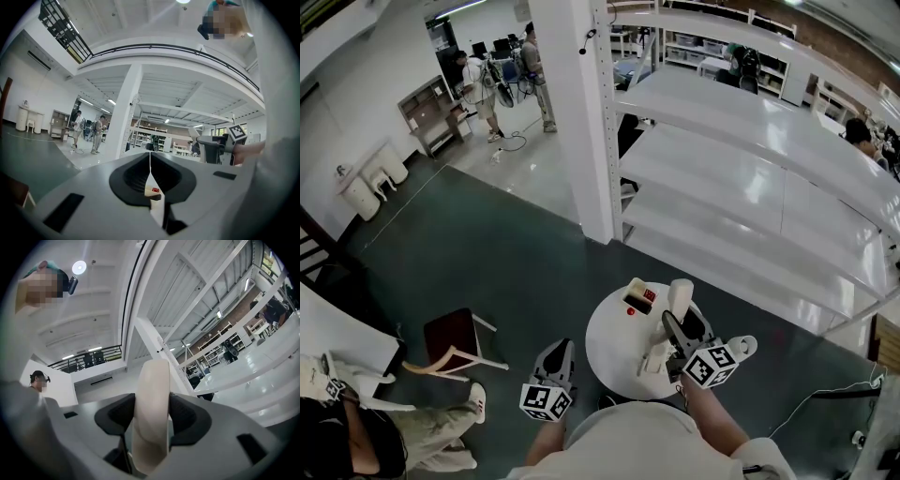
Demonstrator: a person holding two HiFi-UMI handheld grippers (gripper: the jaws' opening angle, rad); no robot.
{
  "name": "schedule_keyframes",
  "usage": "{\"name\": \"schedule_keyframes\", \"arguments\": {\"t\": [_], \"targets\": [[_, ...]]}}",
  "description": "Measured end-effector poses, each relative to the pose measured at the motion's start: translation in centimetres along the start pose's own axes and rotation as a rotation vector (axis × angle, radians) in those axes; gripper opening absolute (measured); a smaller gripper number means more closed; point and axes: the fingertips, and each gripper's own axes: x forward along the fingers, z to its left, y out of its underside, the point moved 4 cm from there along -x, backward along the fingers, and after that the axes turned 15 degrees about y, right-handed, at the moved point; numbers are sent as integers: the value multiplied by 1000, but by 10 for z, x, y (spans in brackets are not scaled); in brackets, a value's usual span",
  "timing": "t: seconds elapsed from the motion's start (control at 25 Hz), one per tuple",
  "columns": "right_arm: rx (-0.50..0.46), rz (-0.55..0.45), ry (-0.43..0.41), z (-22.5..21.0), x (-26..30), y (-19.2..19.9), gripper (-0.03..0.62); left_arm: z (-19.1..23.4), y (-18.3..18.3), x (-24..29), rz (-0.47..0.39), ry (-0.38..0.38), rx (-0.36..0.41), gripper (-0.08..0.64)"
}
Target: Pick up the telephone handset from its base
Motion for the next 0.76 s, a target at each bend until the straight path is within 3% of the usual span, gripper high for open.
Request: {"name": "schedule_keyframes", "arguments": {"t": [0.76], "targets": [[20,7,-9,0,-1,0,230,-3,-2,3,5,0,-2,21]]}}
